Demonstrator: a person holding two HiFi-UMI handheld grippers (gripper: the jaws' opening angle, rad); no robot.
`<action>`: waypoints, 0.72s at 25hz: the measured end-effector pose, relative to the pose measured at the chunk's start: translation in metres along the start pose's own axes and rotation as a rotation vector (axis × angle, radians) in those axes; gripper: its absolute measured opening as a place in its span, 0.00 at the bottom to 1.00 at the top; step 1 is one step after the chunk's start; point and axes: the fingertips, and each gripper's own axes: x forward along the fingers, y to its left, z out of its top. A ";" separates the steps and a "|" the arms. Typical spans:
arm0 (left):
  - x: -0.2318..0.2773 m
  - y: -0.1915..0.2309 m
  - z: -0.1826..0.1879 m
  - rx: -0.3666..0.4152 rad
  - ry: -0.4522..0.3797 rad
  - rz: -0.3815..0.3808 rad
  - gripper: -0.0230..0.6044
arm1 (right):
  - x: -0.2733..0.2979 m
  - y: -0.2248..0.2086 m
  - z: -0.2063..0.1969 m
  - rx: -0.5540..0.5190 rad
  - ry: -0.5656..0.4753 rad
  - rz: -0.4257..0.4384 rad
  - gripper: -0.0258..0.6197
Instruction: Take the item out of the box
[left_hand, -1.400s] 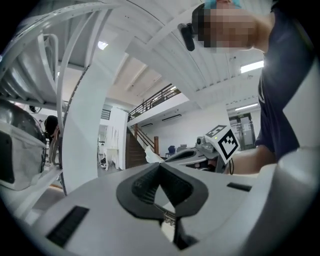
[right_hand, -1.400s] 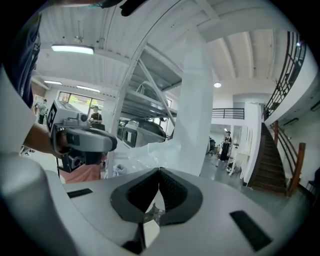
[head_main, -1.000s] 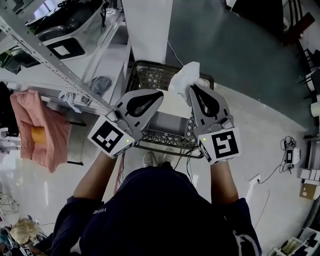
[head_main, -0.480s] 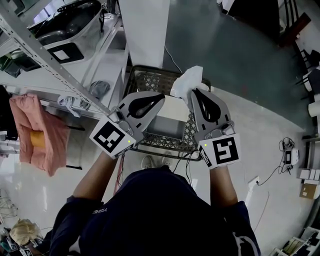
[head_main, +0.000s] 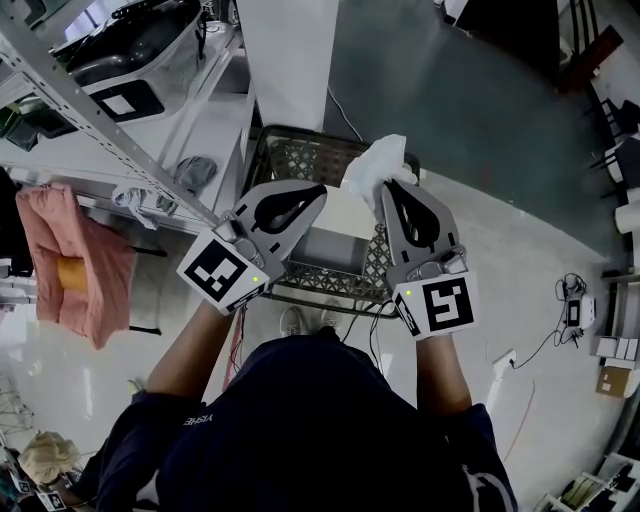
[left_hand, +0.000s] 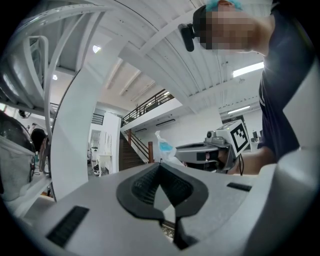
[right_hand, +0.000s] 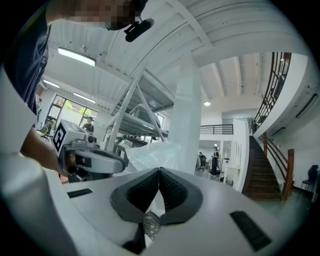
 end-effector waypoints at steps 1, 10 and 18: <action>0.000 0.001 -0.001 -0.003 0.000 0.001 0.05 | 0.000 0.000 -0.001 0.001 0.002 0.001 0.08; 0.002 0.007 -0.011 -0.023 0.010 0.007 0.05 | 0.005 0.002 -0.009 0.011 0.020 0.006 0.08; 0.004 0.010 -0.015 -0.030 0.016 0.009 0.05 | 0.009 0.002 -0.013 0.017 0.026 0.014 0.08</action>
